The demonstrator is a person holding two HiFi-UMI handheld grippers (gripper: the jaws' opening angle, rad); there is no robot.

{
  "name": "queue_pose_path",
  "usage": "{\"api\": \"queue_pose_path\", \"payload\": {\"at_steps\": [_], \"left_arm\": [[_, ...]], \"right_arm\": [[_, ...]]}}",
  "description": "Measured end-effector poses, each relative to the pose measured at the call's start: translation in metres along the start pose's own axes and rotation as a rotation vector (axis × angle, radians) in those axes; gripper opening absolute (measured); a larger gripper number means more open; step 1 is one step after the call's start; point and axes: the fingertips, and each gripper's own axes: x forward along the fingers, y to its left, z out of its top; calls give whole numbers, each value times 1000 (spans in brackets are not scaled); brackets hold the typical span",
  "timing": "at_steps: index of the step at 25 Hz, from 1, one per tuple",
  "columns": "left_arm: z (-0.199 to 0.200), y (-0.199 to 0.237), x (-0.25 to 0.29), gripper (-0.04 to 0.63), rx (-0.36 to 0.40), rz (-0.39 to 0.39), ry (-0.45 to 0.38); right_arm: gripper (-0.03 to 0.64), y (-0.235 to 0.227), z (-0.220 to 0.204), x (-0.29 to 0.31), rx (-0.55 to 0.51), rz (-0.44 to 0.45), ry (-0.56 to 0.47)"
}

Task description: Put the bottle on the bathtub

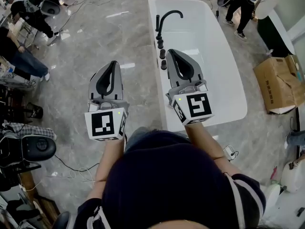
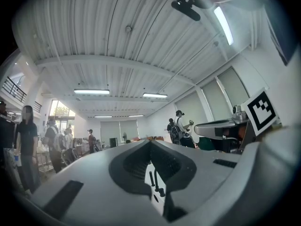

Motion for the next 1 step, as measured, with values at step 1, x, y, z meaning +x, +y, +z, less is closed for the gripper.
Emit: {"api": "queue_pose_path", "payload": {"at_steps": [1], "left_arm": [[-1, -3, -1, 23, 0, 0, 2]], "right_arm": [[26, 0, 0, -2, -1, 3, 0]]}}
